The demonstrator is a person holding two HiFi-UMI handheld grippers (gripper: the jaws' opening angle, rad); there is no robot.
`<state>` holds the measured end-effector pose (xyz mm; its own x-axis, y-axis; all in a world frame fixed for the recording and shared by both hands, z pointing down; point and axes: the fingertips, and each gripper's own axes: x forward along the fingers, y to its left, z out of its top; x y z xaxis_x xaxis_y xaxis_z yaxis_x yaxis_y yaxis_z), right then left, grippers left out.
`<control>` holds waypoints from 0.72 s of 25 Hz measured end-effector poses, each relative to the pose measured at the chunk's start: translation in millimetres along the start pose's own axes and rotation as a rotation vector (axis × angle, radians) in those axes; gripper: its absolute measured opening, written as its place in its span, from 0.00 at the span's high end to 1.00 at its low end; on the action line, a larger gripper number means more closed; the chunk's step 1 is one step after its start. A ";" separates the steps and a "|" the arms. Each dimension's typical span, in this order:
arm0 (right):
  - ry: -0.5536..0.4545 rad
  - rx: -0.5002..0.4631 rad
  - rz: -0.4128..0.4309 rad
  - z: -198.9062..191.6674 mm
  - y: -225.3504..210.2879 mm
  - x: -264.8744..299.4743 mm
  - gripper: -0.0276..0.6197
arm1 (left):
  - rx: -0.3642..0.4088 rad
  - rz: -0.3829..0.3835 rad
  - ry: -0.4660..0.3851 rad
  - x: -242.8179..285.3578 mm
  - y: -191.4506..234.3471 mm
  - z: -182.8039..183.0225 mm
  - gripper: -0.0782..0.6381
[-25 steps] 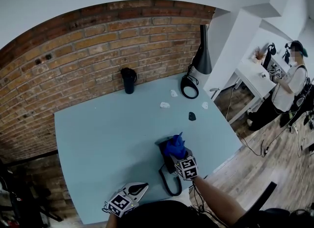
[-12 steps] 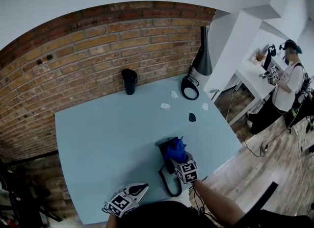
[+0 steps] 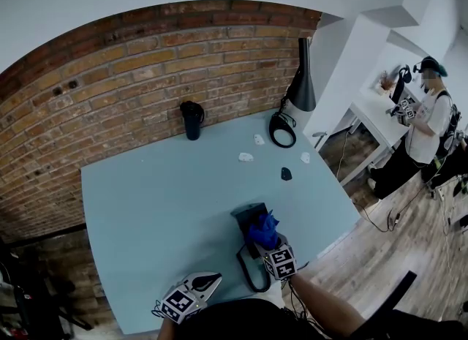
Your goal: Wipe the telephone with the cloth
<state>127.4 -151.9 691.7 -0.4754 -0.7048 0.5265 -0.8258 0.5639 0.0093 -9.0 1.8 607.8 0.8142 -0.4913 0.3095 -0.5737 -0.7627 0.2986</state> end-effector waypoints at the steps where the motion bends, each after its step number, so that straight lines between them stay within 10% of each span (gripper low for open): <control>1: 0.002 -0.001 0.003 -2.2 1.6 -1.7 0.61 | -0.001 -0.001 0.000 -0.1 -0.1 -0.5 0.89; 18: 0.112 -0.001 0.115 -51.5 28.2 -33.6 0.61 | -0.014 -0.007 0.007 1.4 -0.6 -3.1 0.89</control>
<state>135.8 -90.1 718.0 -0.5299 -0.5833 0.6156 -0.7676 0.6385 -0.0556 -7.8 3.0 610.9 0.8175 -0.4828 0.3138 -0.5693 -0.7599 0.3138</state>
